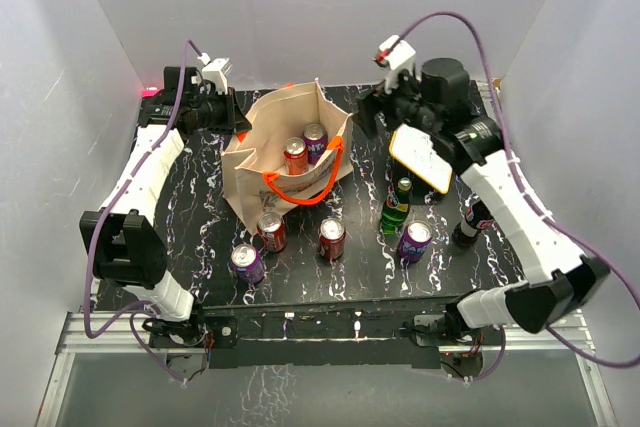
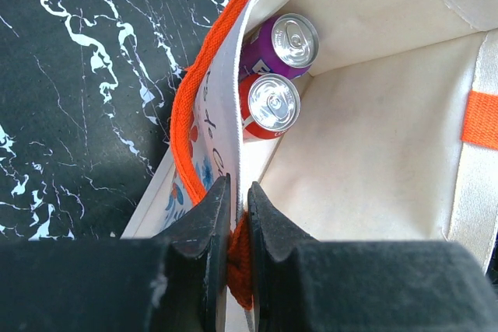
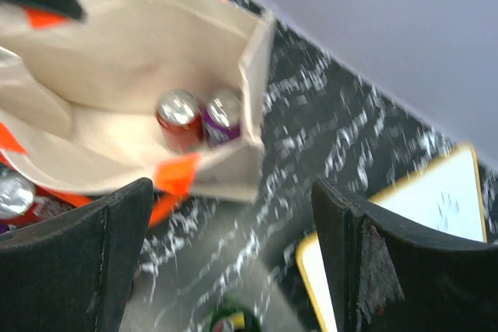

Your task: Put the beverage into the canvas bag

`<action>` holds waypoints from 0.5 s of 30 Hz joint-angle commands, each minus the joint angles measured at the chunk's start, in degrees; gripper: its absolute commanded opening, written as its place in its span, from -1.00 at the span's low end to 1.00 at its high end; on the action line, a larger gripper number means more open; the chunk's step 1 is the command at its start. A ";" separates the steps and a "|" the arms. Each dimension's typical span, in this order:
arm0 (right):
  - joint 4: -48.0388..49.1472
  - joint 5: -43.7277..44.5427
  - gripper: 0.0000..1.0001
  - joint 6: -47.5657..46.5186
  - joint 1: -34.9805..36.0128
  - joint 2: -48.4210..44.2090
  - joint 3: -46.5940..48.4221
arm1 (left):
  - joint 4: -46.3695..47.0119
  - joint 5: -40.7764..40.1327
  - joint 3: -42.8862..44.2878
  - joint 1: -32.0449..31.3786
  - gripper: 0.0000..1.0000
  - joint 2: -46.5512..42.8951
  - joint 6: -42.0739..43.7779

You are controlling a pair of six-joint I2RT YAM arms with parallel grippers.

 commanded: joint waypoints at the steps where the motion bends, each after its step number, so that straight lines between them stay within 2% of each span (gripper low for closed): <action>1: -12.25 4.43 0.70 2.28 -4.58 -5.97 -5.54 | 1.38 0.49 1.40 -0.09 -1.00 -0.60 0.59; 8: -22.34 2.31 0.65 -1.05 -11.85 -11.10 -13.74 | 1.34 0.25 0.71 -0.09 -1.00 -0.81 1.28; 15: -25.01 -1.63 0.61 -2.38 -12.83 -9.07 -17.87 | 0.96 -0.18 0.92 -0.20 -1.00 -1.00 2.14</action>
